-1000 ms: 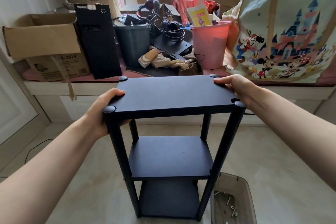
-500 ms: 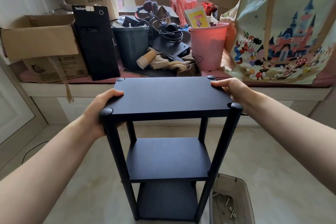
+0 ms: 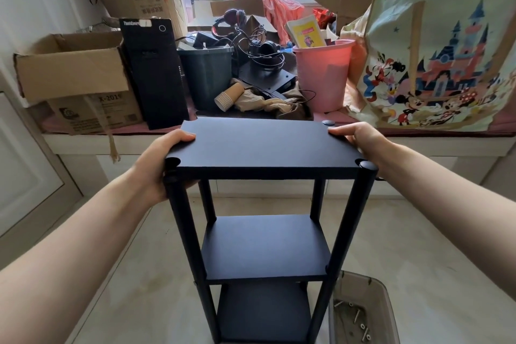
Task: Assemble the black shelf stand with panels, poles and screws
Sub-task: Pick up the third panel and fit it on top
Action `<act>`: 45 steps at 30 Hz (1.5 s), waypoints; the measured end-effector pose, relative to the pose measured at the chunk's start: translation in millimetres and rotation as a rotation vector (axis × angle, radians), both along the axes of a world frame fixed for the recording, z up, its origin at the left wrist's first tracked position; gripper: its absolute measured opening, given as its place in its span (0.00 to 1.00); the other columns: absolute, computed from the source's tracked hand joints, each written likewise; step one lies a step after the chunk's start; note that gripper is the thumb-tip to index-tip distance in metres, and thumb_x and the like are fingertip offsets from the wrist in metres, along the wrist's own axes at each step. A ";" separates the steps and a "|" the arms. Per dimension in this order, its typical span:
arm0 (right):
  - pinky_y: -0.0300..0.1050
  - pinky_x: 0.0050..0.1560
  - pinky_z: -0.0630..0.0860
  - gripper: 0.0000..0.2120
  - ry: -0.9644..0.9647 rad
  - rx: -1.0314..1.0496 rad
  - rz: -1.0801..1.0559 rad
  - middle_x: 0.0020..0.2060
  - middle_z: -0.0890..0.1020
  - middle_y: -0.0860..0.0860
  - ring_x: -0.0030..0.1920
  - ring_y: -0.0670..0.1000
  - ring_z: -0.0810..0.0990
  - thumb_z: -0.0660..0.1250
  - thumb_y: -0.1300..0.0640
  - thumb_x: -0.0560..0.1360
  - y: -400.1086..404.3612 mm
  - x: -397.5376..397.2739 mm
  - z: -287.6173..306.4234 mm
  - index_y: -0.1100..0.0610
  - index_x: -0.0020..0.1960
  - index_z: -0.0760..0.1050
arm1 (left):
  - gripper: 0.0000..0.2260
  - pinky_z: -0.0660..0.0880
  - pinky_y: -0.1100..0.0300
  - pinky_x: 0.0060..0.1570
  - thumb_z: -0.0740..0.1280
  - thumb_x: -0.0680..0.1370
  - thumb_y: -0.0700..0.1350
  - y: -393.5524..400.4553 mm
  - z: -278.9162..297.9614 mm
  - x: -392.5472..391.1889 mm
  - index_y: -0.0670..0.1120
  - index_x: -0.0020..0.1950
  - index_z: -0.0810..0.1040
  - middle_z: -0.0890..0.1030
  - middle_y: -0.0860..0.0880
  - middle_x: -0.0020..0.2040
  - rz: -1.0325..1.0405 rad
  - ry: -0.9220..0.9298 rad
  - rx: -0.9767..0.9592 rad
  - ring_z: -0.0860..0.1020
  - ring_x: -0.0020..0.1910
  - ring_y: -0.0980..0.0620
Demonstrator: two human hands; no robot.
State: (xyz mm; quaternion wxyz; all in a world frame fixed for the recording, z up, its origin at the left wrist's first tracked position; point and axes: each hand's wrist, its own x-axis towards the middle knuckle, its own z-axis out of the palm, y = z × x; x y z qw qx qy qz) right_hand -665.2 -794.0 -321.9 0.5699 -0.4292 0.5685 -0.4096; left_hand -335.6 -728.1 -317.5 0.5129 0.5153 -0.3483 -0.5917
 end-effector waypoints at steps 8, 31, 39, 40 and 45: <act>0.43 0.45 0.74 0.14 0.035 0.022 -0.031 0.35 0.83 0.52 0.36 0.53 0.80 0.69 0.50 0.72 -5.4 -3.6 4.5 0.60 0.50 0.79 | 0.09 0.80 0.61 0.31 0.69 0.78 0.50 1.5 -2.4 -4.0 0.44 0.49 0.77 0.81 0.49 0.30 0.026 -0.028 0.065 0.79 0.32 0.53; 0.42 0.40 0.75 0.09 0.028 0.048 -0.019 0.34 0.83 0.52 0.32 0.52 0.82 0.67 0.53 0.74 -5.8 -1.8 4.2 0.59 0.48 0.79 | 0.11 0.79 0.61 0.26 0.69 0.77 0.50 -0.8 -10.7 -1.5 0.42 0.50 0.77 0.81 0.48 0.31 0.039 0.038 0.115 0.80 0.26 0.53; 0.47 0.53 0.69 0.14 0.064 0.044 -0.045 0.38 0.82 0.52 0.37 0.53 0.79 0.72 0.50 0.68 -4.4 -0.9 3.6 0.58 0.48 0.79 | 0.10 0.80 0.62 0.28 0.69 0.76 0.49 2.8 -11.8 -3.4 0.42 0.48 0.77 0.81 0.48 0.31 0.058 0.083 0.100 0.80 0.27 0.53; 0.47 0.54 0.69 0.15 0.062 0.040 -0.047 0.38 0.82 0.52 0.37 0.53 0.79 0.72 0.50 0.67 -4.9 -0.8 3.8 0.59 0.48 0.79 | 0.10 0.80 0.62 0.28 0.69 0.76 0.49 3.0 -11.3 -3.8 0.42 0.48 0.77 0.81 0.48 0.31 0.059 0.086 0.101 0.80 0.27 0.53; 0.41 0.35 0.78 0.09 -0.015 0.034 -0.033 0.31 0.83 0.52 0.29 0.51 0.81 0.67 0.54 0.75 -3.6 -1.1 1.7 0.61 0.47 0.78 | 0.09 0.79 0.62 0.28 0.69 0.76 0.48 1.7 -11.9 -2.7 0.42 0.48 0.77 0.81 0.48 0.31 0.055 0.082 0.104 0.80 0.27 0.52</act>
